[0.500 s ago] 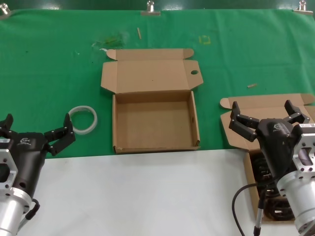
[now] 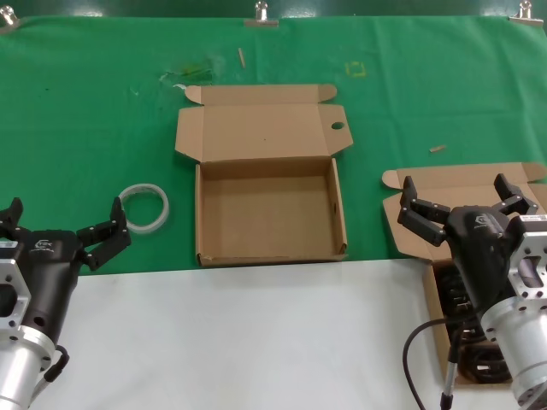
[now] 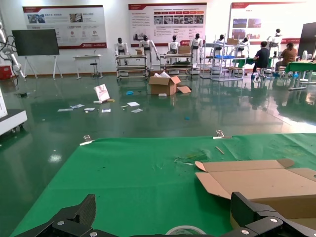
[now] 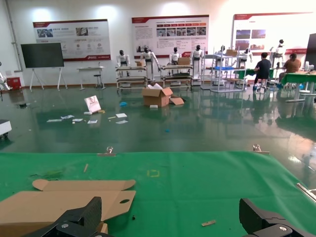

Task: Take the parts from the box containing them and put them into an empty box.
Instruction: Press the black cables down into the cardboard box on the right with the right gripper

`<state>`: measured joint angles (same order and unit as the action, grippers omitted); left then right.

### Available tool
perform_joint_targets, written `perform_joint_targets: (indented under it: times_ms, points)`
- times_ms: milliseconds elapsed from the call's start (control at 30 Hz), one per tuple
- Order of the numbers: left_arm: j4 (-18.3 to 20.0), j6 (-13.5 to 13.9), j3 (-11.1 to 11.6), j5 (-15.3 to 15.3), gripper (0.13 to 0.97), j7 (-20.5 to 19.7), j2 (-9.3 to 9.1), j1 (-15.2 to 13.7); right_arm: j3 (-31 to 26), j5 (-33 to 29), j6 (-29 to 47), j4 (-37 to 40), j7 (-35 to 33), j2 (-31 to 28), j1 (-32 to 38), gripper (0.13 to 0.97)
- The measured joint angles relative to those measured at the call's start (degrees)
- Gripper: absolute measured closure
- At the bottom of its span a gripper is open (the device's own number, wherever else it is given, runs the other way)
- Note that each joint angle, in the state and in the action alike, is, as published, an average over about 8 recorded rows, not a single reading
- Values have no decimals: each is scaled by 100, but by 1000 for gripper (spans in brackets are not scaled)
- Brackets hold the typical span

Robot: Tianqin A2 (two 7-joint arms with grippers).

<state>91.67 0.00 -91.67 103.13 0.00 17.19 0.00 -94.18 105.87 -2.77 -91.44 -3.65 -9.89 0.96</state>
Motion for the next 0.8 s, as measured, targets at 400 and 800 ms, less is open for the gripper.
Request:
perform_joint_targets:
  times_ms: [400,800]
  points:
    - [0,0,0,0,168,0,0,0,-1608,1812,-2568,-217,-2444,27,203,129]
    - [0,0,0,0,308,0,0,0,-1667,2274,-5031,-1034,-5145,28,-47,129]
